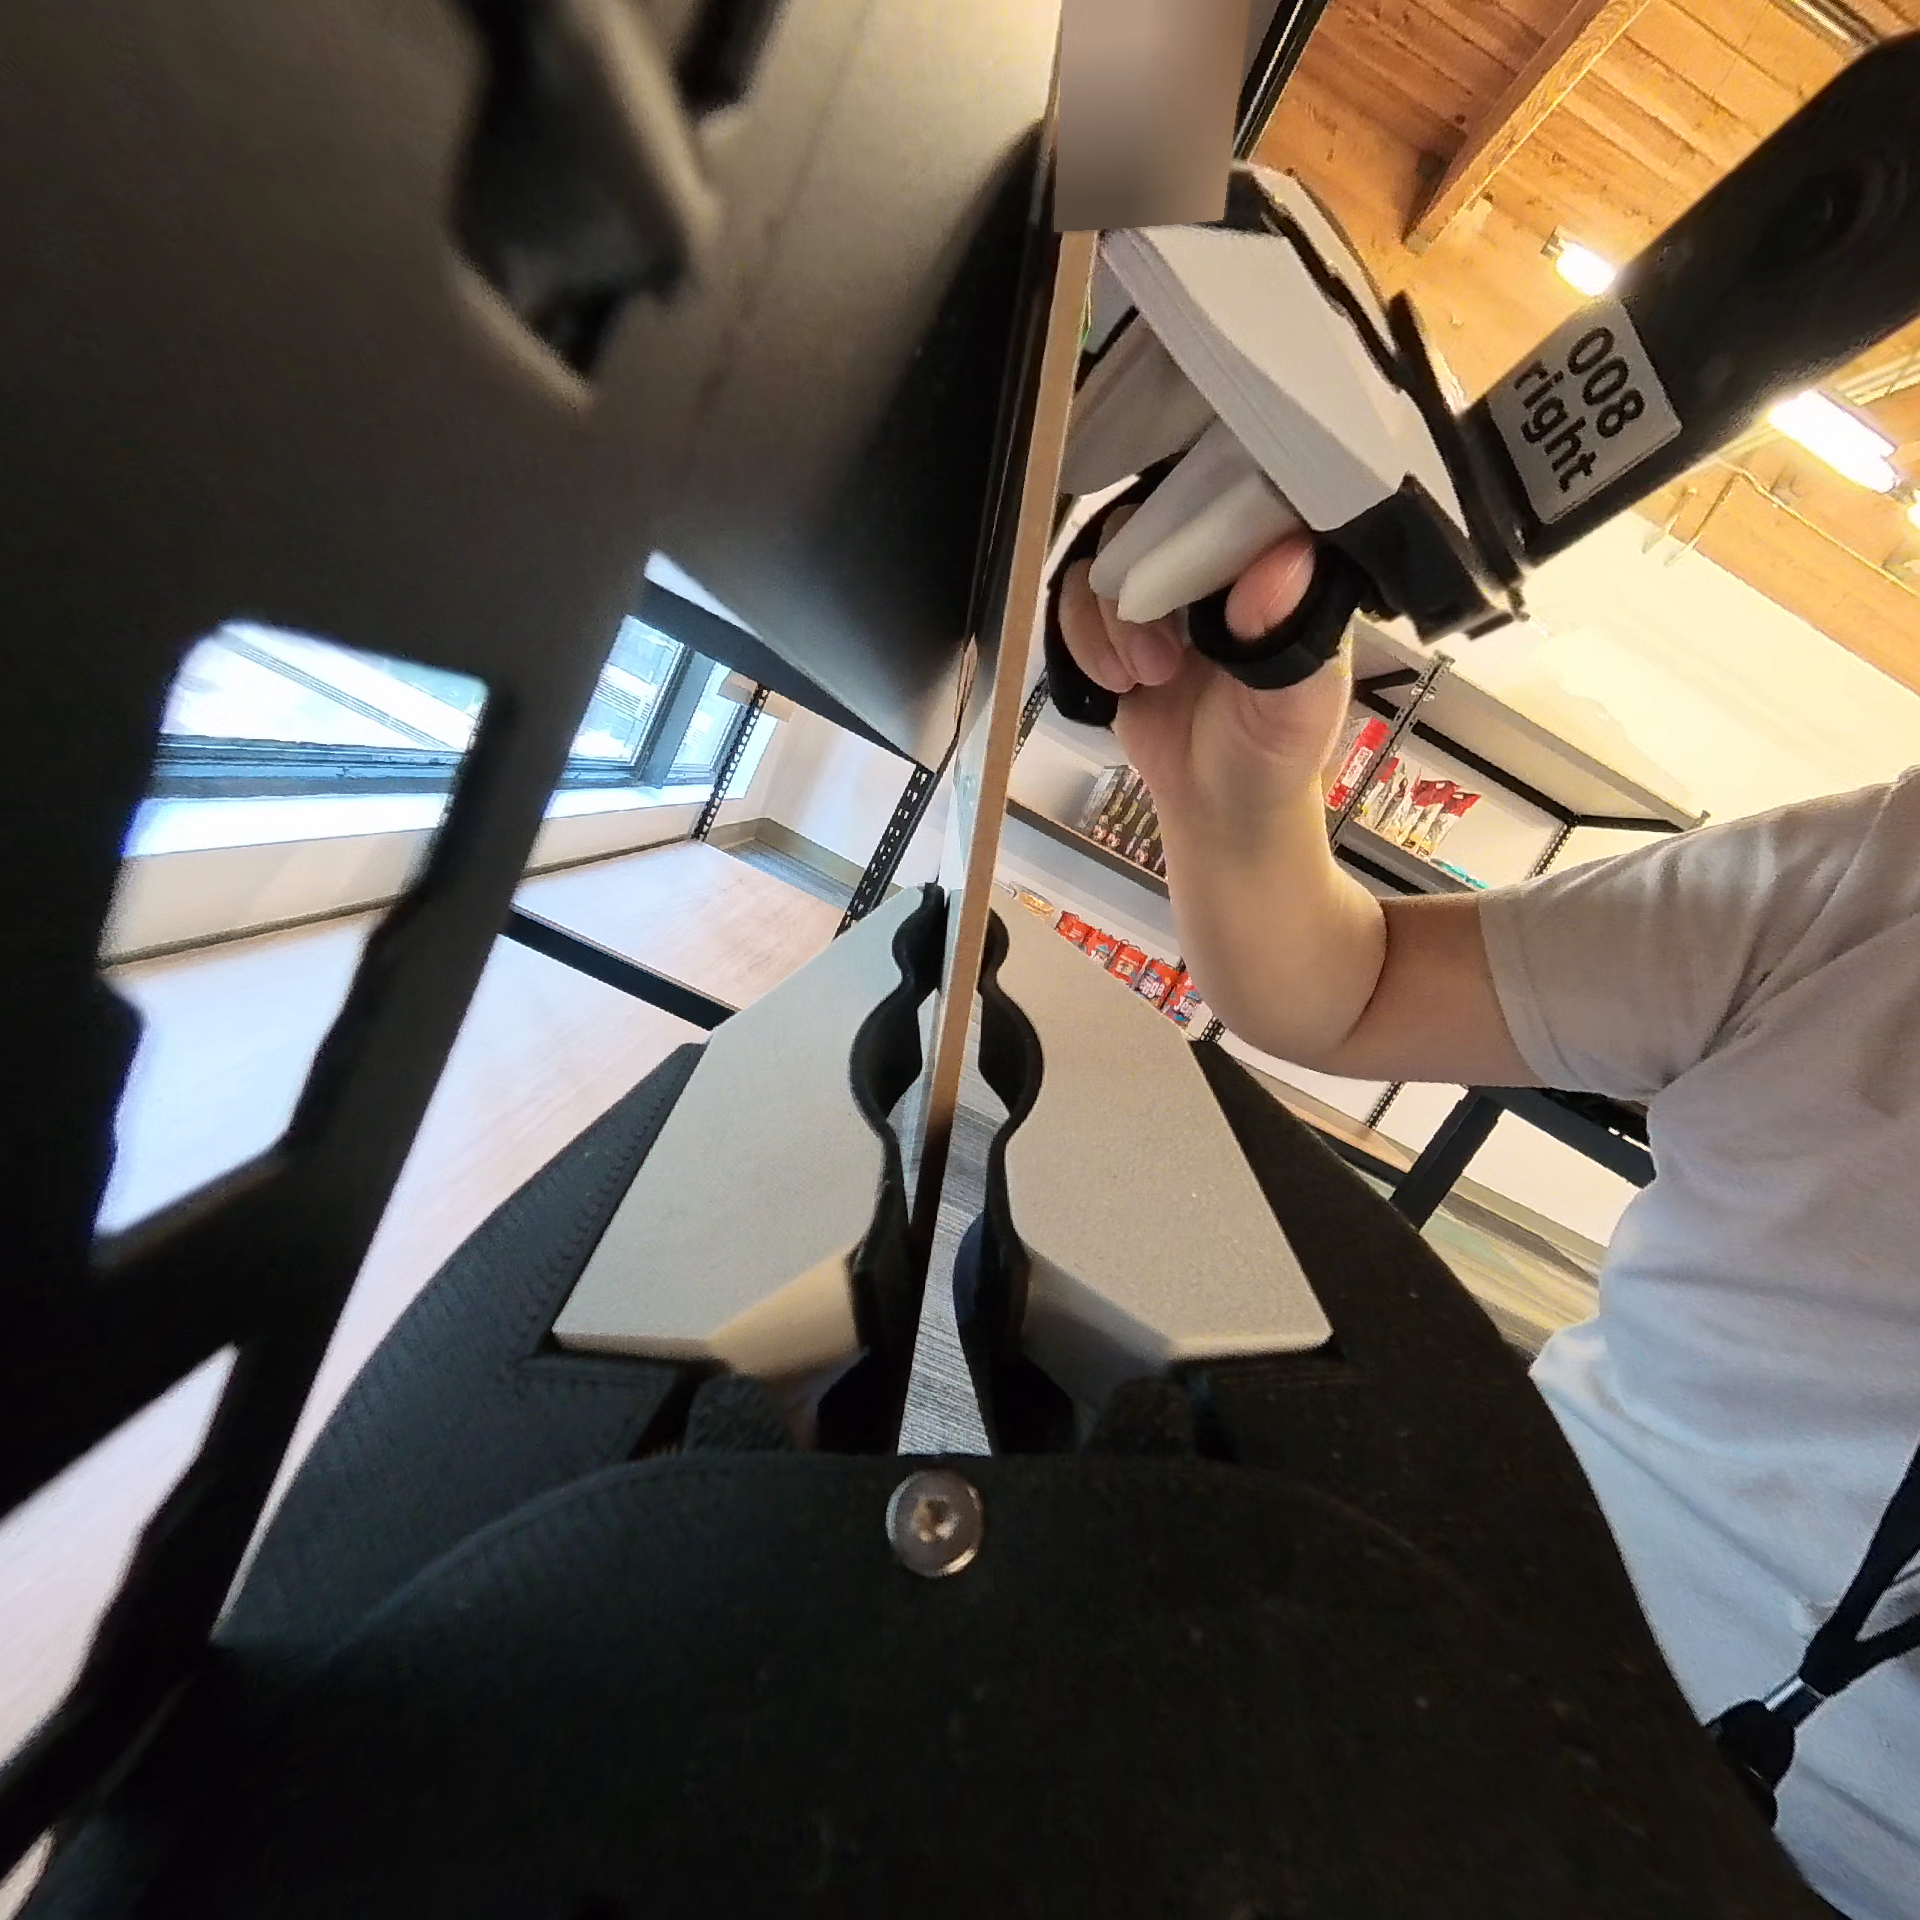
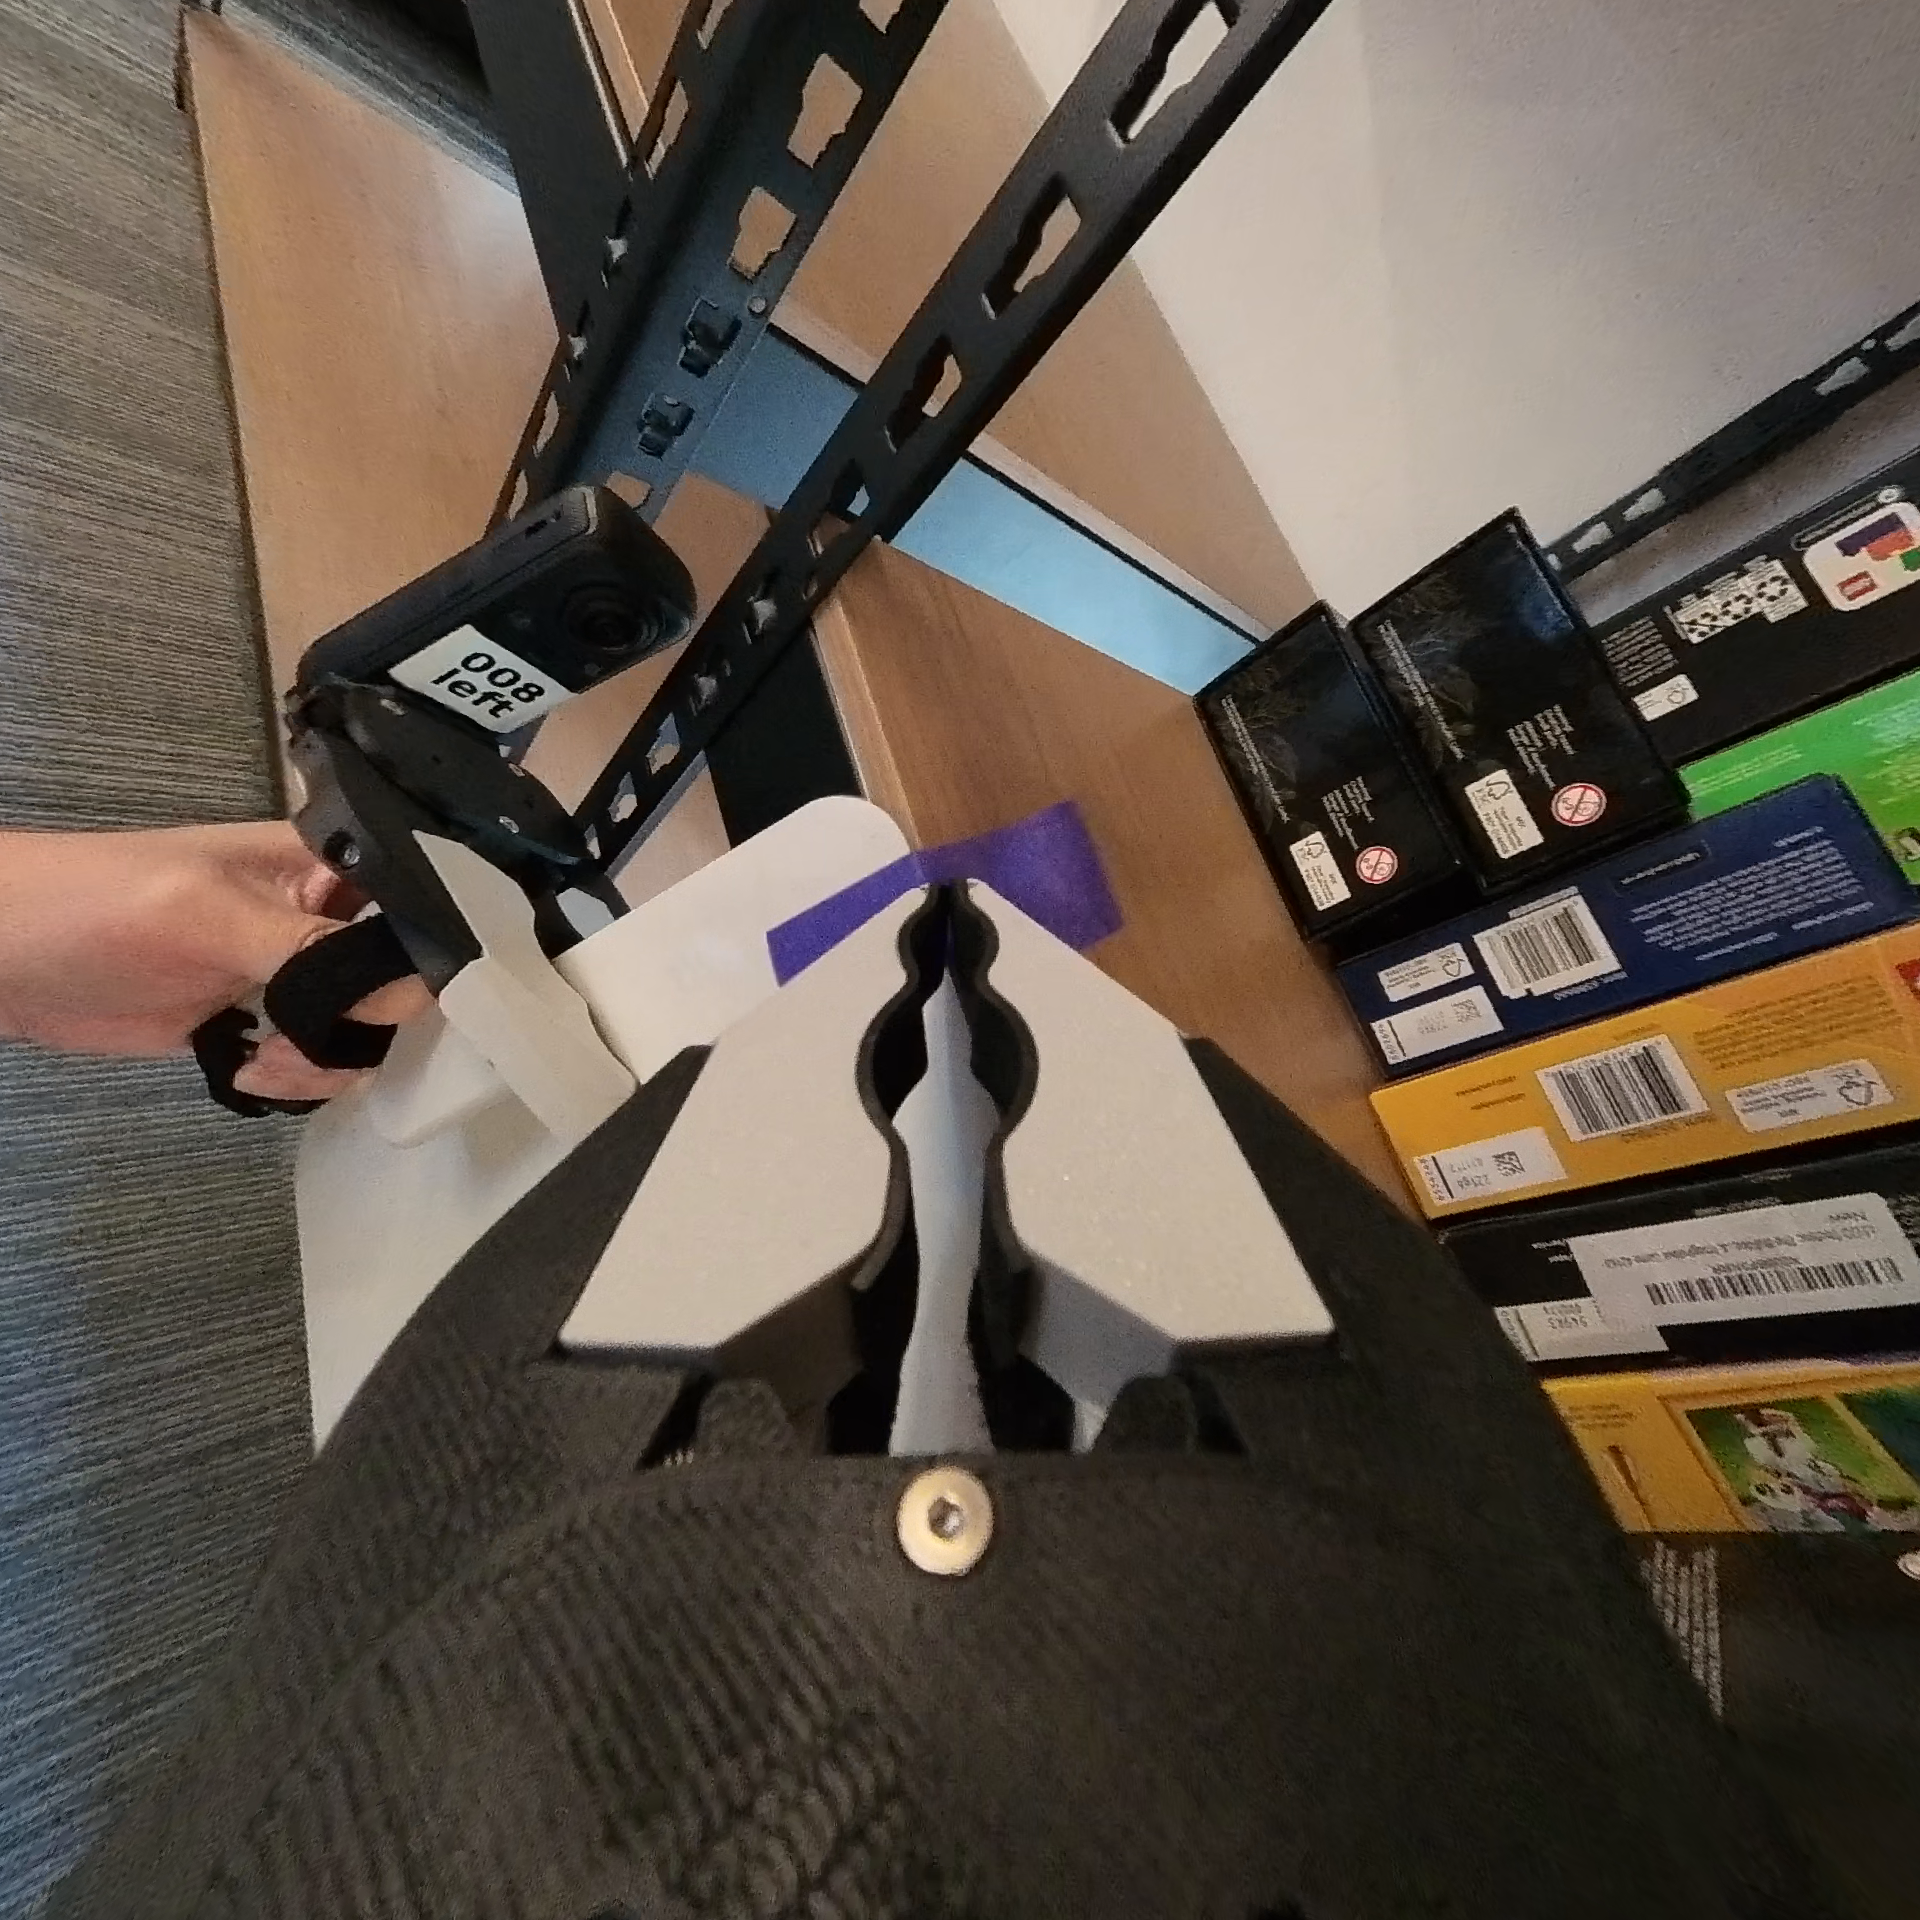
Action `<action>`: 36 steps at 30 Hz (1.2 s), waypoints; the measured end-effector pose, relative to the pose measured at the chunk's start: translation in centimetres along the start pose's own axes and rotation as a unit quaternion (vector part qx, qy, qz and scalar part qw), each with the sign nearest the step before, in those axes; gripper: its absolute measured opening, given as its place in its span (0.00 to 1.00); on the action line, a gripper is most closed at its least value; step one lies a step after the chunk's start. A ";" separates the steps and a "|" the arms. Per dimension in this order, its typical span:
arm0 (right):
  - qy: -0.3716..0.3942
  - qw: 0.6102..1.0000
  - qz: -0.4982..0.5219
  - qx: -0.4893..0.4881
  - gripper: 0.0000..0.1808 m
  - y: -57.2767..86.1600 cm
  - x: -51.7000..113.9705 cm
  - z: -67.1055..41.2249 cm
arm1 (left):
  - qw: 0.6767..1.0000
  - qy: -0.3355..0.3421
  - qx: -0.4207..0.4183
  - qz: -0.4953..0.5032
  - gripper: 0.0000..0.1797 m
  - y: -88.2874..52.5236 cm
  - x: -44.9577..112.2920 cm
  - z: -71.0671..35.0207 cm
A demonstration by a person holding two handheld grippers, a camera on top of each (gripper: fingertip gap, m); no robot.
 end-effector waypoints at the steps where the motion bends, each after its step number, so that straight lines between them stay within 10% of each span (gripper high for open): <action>1: 0.000 1.000 -0.004 0.003 0.00 0.1 0.0 0.0 | 1.000 0.002 0.000 0.001 0.01 0.0 0.0 0.0; 10: -0.012 1.000 -0.020 -0.009 0.00 0.1 0.3 -0.3 | 1.000 0.008 -0.003 0.002 0.01 0.1 0.0 -0.1; 23: -0.043 0.961 -0.163 0.220 0.00 2.5 1.6 -0.1 | 1.000 0.007 -0.002 0.000 0.01 0.1 0.0 -0.1; 36: -0.081 0.983 -0.124 0.112 0.00 1.7 1.7 -0.5 | 1.000 0.008 -0.001 0.000 0.01 0.0 0.0 -0.1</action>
Point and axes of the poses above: each gripper's, where its closed fingertips meet, x out along the fingers, z out of its underside, y = z × x across the jaws, the point moved 8 cm from there along -x, back along the fingers, and after that the axes turned 10 degrees about z, right-handed, at the moved point
